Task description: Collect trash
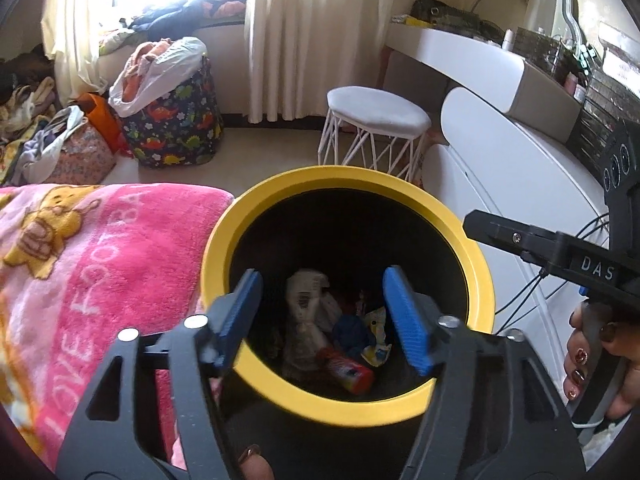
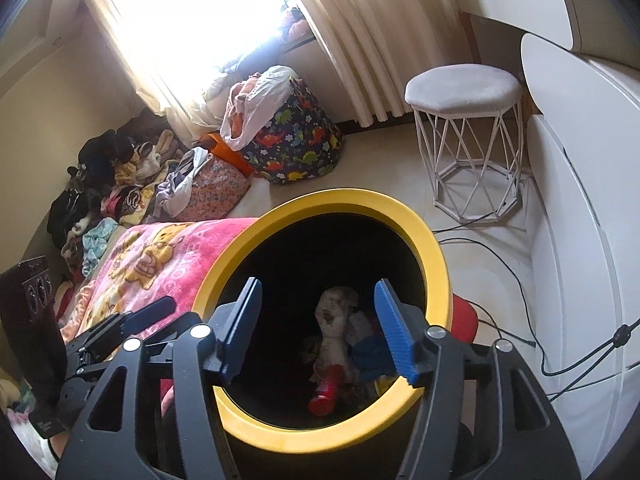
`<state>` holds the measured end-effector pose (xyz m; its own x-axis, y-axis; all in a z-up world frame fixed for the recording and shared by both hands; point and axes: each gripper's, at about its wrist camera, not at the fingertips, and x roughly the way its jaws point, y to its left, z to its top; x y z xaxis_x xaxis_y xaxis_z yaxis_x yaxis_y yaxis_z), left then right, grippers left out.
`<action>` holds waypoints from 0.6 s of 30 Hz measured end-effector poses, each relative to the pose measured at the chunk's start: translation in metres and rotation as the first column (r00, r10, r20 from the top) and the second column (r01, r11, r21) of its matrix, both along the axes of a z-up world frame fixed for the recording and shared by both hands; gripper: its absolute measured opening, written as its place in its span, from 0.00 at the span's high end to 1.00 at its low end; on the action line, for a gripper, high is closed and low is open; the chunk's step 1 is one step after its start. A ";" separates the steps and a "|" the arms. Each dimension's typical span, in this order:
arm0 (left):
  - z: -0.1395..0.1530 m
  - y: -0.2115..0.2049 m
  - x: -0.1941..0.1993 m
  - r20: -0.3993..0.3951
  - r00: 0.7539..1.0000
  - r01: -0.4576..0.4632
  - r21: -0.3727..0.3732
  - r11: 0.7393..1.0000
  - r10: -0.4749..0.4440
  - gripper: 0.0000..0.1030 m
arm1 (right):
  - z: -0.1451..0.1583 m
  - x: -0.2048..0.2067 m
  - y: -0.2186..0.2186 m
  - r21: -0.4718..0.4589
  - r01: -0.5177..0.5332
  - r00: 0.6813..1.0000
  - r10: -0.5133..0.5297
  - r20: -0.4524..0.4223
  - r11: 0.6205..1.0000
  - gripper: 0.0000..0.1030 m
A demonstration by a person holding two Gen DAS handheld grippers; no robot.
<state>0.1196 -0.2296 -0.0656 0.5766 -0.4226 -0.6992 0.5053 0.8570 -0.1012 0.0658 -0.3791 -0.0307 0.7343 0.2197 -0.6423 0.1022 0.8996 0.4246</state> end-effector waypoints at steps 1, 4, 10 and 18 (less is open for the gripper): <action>0.002 0.002 -0.001 0.004 1.000 -0.004 -0.002 1.000 0.004 0.32 | 0.002 -0.001 0.002 -0.009 -0.001 1.000 0.001 0.005 1.000 0.39; 0.007 0.012 -0.004 0.021 0.999 -0.027 -0.015 1.000 0.027 0.23 | 0.006 -0.004 0.007 -0.029 -0.002 1.000 0.003 0.019 1.000 0.34; 0.017 0.031 -0.009 0.044 0.997 -0.062 -0.039 0.997 0.064 0.13 | 0.014 -0.010 0.019 -0.064 -0.011 0.999 0.014 0.046 0.998 0.24; 0.031 0.054 -0.023 0.082 0.990 -0.111 -0.051 0.993 0.115 0.11 | 0.026 -0.024 0.036 -0.112 -0.008 0.995 0.019 0.100 0.994 0.14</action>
<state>0.0962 -0.1760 -0.0348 0.6786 -0.3820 -0.6273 0.4142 0.9044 -0.1027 0.0423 -0.3427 -0.0045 0.7938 0.1613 -0.5865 0.0513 0.9430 0.3288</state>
